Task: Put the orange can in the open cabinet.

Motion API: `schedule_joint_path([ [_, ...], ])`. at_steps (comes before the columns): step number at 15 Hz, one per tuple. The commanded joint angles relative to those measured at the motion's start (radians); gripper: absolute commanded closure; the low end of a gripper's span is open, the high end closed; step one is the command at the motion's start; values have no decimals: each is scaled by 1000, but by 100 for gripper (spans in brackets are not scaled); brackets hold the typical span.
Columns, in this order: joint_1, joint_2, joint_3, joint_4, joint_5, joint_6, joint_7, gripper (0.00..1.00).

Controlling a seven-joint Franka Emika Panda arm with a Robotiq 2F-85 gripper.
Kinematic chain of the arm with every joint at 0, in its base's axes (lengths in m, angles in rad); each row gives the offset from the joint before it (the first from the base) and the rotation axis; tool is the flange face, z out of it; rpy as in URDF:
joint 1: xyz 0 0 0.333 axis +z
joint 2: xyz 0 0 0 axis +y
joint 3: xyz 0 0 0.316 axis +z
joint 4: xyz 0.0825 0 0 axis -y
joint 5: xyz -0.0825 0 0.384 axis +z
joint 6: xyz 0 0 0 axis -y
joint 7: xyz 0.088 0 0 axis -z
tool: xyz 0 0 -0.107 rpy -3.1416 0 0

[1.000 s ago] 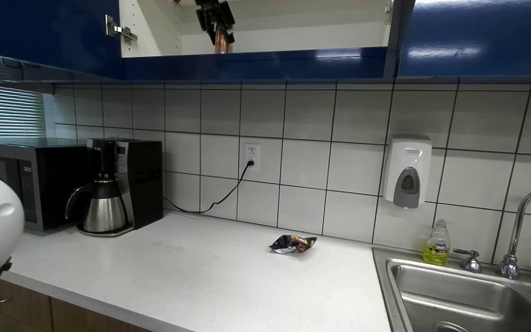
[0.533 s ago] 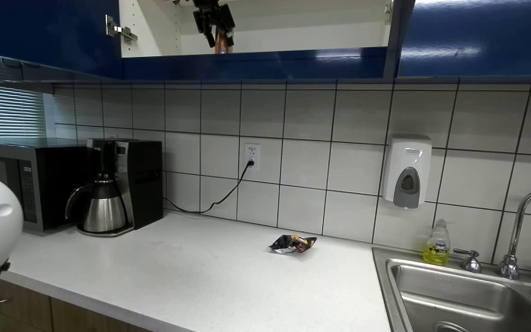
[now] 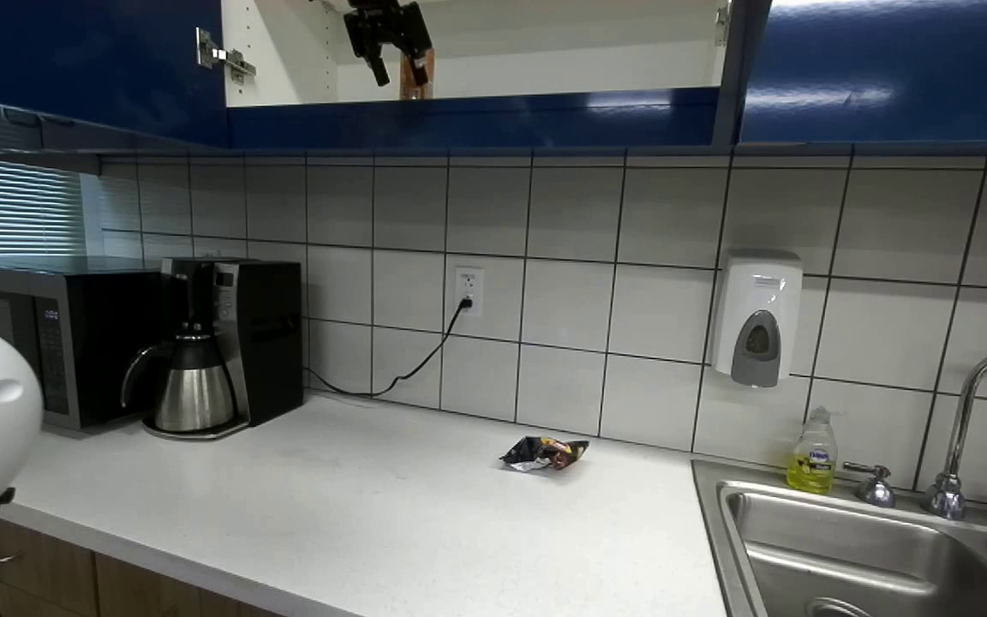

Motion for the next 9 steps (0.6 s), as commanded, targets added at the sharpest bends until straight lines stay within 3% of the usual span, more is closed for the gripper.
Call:
schedule_joint_path([
  [1,-6,-154,-12,-194,35,69,-65,0],
  [9,-8,-336,-22,-442,89,86,-139,0],
])
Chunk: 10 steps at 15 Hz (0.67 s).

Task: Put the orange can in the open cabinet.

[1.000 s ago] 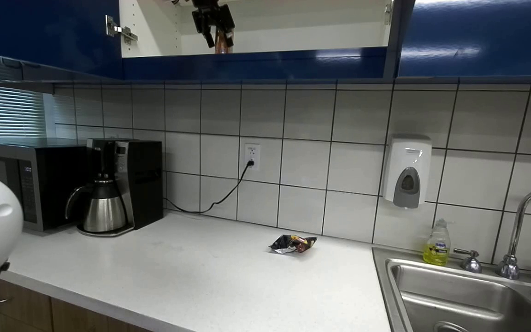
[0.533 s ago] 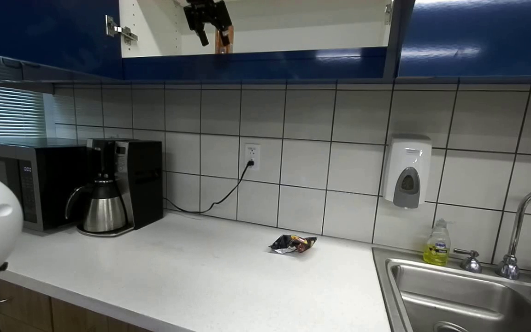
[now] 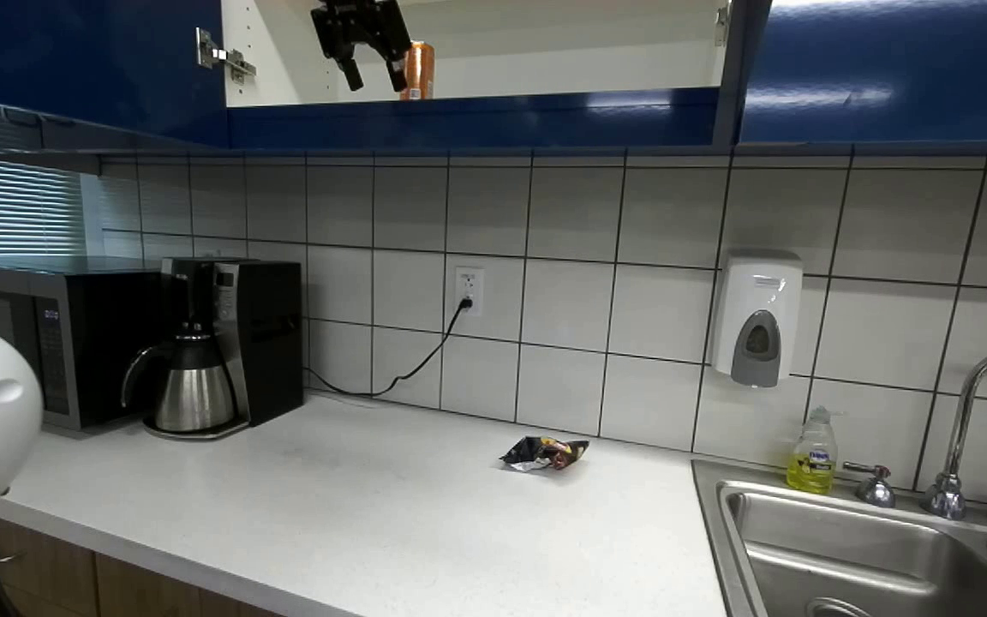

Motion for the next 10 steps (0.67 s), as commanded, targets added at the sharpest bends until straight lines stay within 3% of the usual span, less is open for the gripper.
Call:
schedule_joint_path([
  [1,-8,-89,-9,-132,45,21,-69,0],
  [10,-11,-104,-24,-387,67,103,-141,0],
])
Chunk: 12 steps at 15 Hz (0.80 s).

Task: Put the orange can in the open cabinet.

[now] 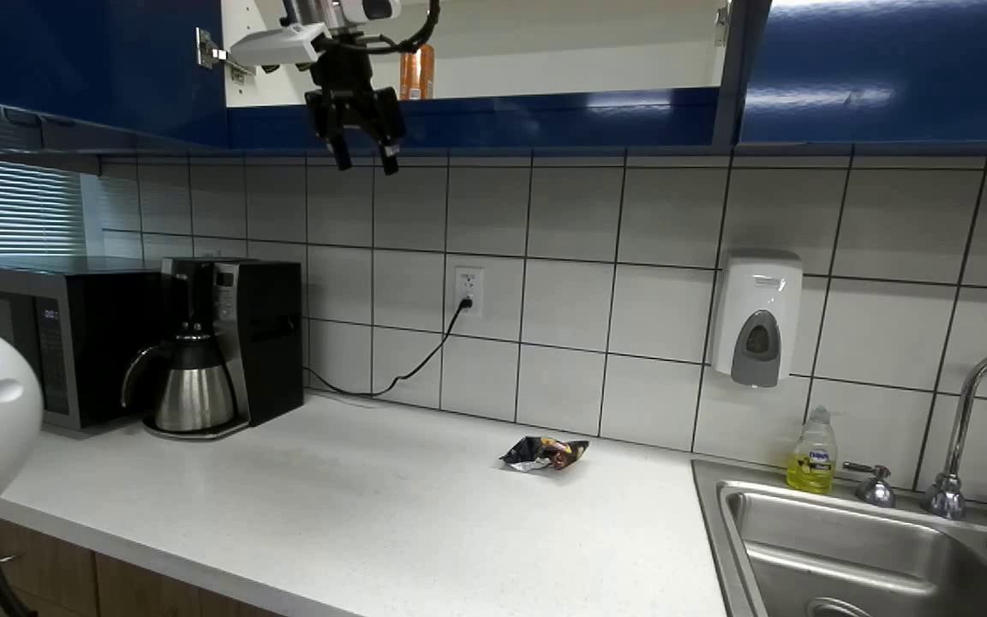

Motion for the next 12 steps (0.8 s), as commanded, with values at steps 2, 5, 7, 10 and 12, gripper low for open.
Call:
schedule_joint_path([
  [2,-13,-18,-5,-136,19,65,-63,0],
  [5,-16,-9,-4,-214,13,125,-64,0],
  [7,-20,-10,-3,-278,8,208,-61,0],
  [10,-17,-15,-14,-367,16,342,-80,0],
  [12,-22,5,1,-339,17,310,-55,0],
])
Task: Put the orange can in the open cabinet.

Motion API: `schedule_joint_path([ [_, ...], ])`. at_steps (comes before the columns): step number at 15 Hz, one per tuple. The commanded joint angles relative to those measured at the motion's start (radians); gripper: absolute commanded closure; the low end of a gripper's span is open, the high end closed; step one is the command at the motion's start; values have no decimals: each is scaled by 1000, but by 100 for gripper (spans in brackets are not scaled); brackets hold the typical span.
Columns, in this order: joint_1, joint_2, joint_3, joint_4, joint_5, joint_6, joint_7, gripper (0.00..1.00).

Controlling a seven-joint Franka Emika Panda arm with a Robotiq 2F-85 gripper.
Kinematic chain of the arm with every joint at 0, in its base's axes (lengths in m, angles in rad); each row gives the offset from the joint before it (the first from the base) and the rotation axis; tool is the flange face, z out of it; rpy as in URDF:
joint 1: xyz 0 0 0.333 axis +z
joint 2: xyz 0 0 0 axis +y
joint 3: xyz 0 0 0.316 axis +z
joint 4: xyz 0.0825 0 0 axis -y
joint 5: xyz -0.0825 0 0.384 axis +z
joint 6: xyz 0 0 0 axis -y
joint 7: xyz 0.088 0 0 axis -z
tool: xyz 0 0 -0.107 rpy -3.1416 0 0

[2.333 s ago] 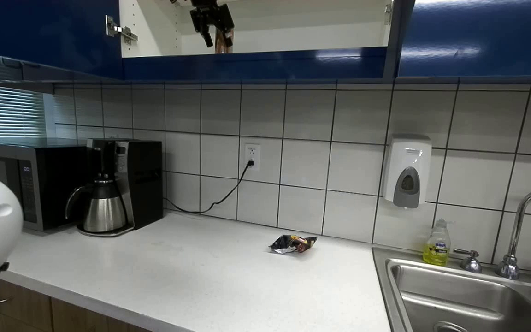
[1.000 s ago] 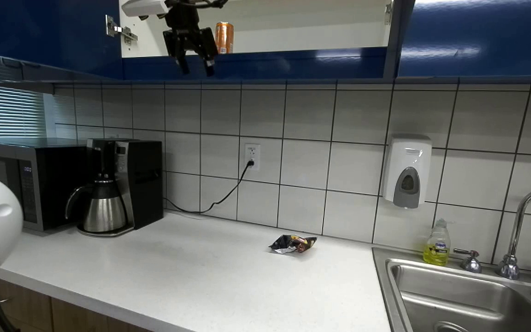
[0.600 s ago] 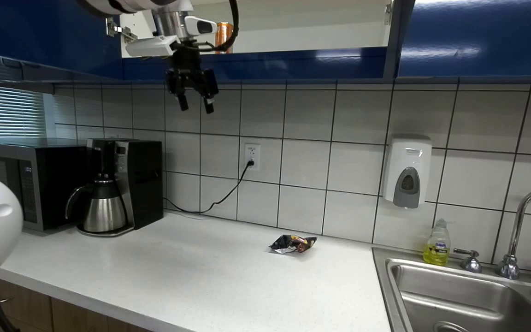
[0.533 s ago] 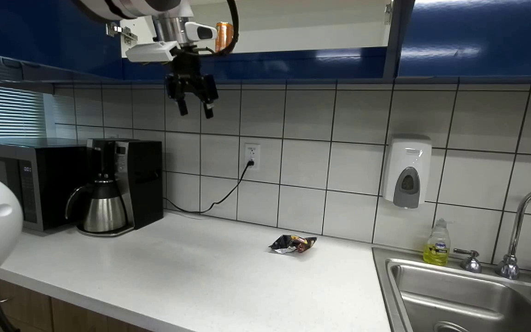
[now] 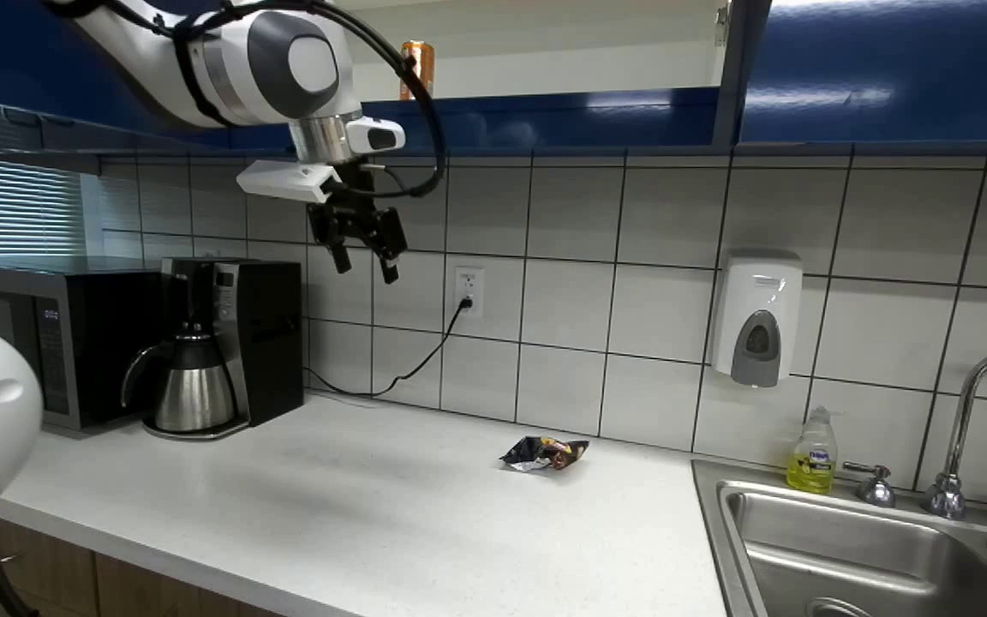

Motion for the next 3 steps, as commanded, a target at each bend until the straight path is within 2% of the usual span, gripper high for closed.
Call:
schedule_joint_path([
  [1,-22,0,17,-18,18,22,-19,0],
  [3,-22,0,14,-33,18,38,-23,0],
])
